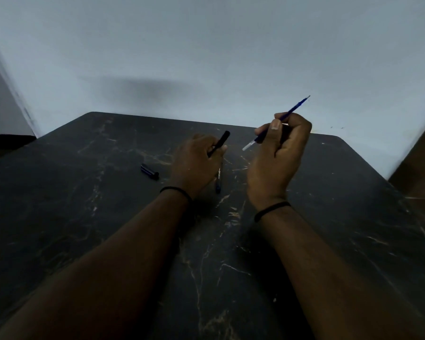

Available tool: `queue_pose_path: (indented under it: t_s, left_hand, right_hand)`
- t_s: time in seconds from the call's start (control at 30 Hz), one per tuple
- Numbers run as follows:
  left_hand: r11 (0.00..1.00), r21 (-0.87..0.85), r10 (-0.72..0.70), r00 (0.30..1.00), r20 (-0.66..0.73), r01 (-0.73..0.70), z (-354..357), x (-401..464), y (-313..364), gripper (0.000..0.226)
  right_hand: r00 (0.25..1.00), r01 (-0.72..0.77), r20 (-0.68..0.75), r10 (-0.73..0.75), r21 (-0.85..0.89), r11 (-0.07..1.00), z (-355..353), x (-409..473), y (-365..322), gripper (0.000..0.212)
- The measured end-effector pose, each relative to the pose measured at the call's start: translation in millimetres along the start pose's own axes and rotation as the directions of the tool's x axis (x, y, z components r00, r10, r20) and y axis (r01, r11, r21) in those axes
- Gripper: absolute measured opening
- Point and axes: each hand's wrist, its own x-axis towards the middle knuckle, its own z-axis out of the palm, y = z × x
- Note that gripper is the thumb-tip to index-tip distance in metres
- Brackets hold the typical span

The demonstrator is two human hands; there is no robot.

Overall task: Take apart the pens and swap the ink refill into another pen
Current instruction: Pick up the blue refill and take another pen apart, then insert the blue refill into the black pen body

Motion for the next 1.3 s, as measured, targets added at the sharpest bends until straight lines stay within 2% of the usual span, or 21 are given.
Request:
queue_pose_path:
  t_s: [0.2, 0.37, 0.6, 0.7, 0.83, 1.0, 1.13, 1.3]
  left_hand:
    - [0.999, 0.009, -0.035, 0.998, -0.057, 0.036, -5, 1, -4, 0.02]
    - [0.999, -0.019, -0.033, 0.999, -0.001, 0.033, -5, 1, -3, 0.022]
    - [0.999, 0.01, -0.037, 0.999, -0.009, 0.037, -3, 1, -5, 0.025]
    - [0.999, 0.015, -0.048, 0.999, -0.001, 0.048, -1, 1, -4, 0.031]
    - [0.997, 0.021, -0.073, 0.997, 0.008, 0.073, 1, 0, -3, 0.04]
    - [0.998, 0.024, -0.053, 0.998, 0.032, 0.053, 2, -1, -1, 0.034]
    - [0.999, 0.035, -0.035, 0.999, 0.038, 0.034, 3, -1, -2, 0.031]
    - [0.999, 0.011, -0.043, 0.999, 0.002, 0.043, 1, -1, -2, 0.023]
  right_hand:
    - [0.996, -0.078, 0.04, 0.081, -0.059, 0.995, -4, -2, 9, 0.005]
    - [0.993, -0.09, 0.061, 0.099, -0.135, 0.987, -12, 3, 16, 0.006]
    - [0.997, -0.04, 0.054, 0.059, -0.3, 0.953, -23, 23, 21, 0.004]
    - [0.99, -0.09, 0.068, 0.12, -0.343, 0.935, -30, 28, 26, 0.006]
    - [0.968, -0.147, 0.098, 0.229, -0.52, 0.842, -51, 36, 38, 0.011]
    - [0.924, -0.196, 0.102, 0.37, -0.703, 0.684, -85, 46, 53, 0.015]
    - [0.905, -0.261, 0.049, 0.423, -0.721, 0.642, -96, 46, 56, 0.015]
    - [0.921, -0.278, 0.027, 0.387, -0.651, 0.707, -92, 51, 47, 0.023]
